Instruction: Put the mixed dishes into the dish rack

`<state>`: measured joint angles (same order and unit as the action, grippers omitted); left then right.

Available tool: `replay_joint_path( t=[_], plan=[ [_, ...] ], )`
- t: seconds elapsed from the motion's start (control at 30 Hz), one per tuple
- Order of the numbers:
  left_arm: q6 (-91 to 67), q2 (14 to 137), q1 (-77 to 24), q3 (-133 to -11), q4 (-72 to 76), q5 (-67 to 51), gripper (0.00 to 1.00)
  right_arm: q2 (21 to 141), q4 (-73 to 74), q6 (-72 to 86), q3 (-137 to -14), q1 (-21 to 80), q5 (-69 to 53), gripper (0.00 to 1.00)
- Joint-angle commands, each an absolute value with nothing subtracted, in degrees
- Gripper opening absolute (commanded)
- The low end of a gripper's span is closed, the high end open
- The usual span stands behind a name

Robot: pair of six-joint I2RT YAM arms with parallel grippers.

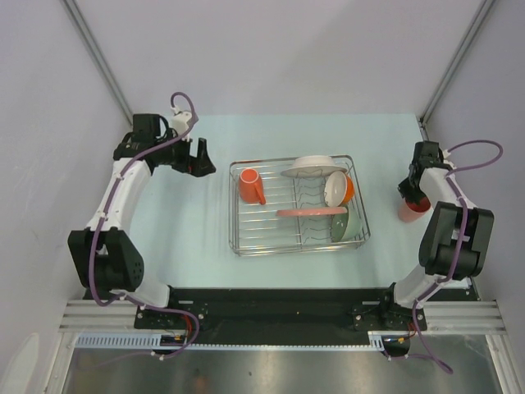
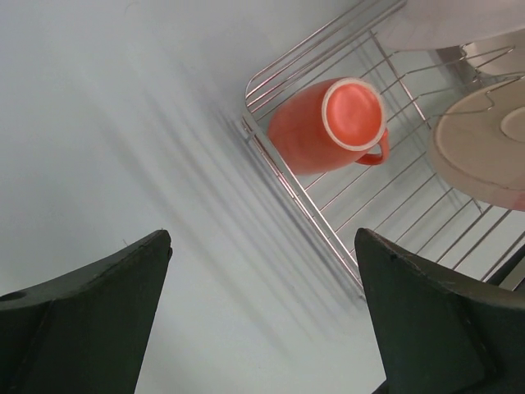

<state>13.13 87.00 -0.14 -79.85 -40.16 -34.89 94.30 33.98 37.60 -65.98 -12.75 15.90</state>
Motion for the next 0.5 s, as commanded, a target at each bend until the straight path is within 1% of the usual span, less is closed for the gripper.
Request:
replay_joint_path(
  t=[0.0,0.03,0.1,0.13,0.17,0.2,0.23,0.27,0.3,0.33,0.37,0.4,0.43,0.47],
  plan=[
    [12.4,85.6,-0.2,-86.0,-41.0,-40.0,1.00,86.8,33.3,39.0,-66.2,-12.0,11.3,0.00],
    [12.1,86.3,-0.2,-88.9,-42.2,-41.5,1.00,81.9,33.0,38.9,-66.3,-11.8,9.9,0.00],
    [10.4,87.1,-0.2,-91.7,-43.1,-45.9,1.00,76.4,30.9,38.8,-66.2,-11.2,3.6,0.00],
    [9.8,88.1,-0.2,-94.5,-44.1,-47.7,1.00,71.6,27.7,38.7,-66.2,-11.0,-3.6,0.00],
    [9.4,88.9,-0.3,-96.0,-44.7,-52.3,1.00,69.3,25.6,38.2,-66.2,-10.7,-8.2,0.00],
    [9.0,89.3,-0.4,-97.3,-45.3,-54.1,1.00,67.6,22.9,37.8,-66.2,-10.2,-12.8,0.00],
    [8.6,90.3,-0.5,-99.3,-46.0,-55.9,1.00,65.4,17.3,38.5,-66.2,-9.6,-22.1,0.00],
    [8.0,90.5,-0.6,-100.0,-46.1,-59.7,1.00,65.0,13.8,39.4,-66.1,-7.7,-27.4,0.00],
    [7.5,90.8,-0.6,-100.5,-46.1,-61.6,1.00,65.0,10.1,43.6,-66.0,-6.8,-32.6,0.00],
    [7.2,91.1,-0.7,-101.2,-46.1,-64.2,0.99,65.1,0.8,46.9,-65.7,-6.0,-42.2,0.00],
    [7.2,91.6,-0.6,-101.7,-46.4,-66.2,1.00,65.6,-4.7,50.2,-65.6,-5.2,-45.8,0.00],
    [7.1,91.8,-0.7,-101.9,-46.6,-70.8,1.00,65.9,-9.6,53.8,-65.5,-3.2,-48.7,0.00],
    [6.9,91.8,-0.7,-102.1,-46.6,-72.9,1.00,66.1,-18.6,59.1,-65.4,-1.9,-52.0,0.00],
    [6.2,92.1,-0.7,-102.0,-46.1,-74.8,1.00,67.1,-22.8,61.9,-65.4,-0.7,-53.2,0.00]
  ],
)
